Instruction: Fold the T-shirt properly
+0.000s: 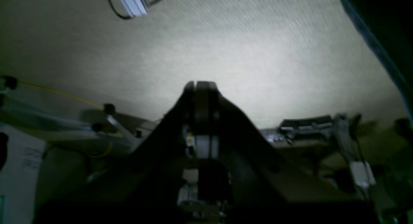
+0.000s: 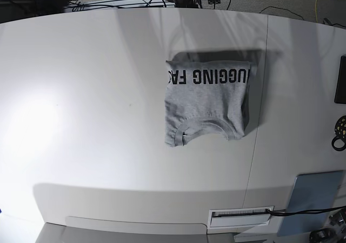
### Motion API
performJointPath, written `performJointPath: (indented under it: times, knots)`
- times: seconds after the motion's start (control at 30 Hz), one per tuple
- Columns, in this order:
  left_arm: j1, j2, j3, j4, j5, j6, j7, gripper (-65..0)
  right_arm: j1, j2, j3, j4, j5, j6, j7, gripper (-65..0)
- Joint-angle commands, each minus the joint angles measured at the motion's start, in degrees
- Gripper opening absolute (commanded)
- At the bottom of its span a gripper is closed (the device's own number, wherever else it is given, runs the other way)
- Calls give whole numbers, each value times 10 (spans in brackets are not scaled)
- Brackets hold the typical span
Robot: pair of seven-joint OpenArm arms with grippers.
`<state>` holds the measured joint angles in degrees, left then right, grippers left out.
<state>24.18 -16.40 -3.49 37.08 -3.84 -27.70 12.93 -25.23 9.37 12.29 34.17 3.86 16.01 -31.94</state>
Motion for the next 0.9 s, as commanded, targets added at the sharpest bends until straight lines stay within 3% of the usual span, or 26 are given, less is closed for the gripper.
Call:
performJointPath:
  times: [0.0, 0.1, 0.2, 0.4, 0.57, 0.67, 0.87]
  knots:
    - [-1, -6, 24, -4, 2, 8, -2, -619, -6, 5, 2, -2, -2, 2, -2, -650]
    - [-16, -6, 92, -28, -31, 51, -21, -619, -3, -2, 2, -2, -2, 3, 32, -650]
    - [-29, -4, 136, -55, -84, 70, -43, -619, -3, -10, 2, -2, -2, 5, 87, -650]
    - [-67, 16, 161, -118, -130, 104, -49, -619, -2, -14, 2, -2, -3, 35, 176, -650]
    - [-101, 32, 161, -157, -134, 105, -48, -619, 11, -14, 2, -2, -5, 34, 173, -650]
    - [-116, 40, 161, -167, -157, 123, -28, -619, 23, -15, 2, -2, -5, 34, 150, -650]
    - [-118, 42, 161, -169, -174, 125, -14, -619, 35, -17, 2, -2, -5, 35, 121, -650]
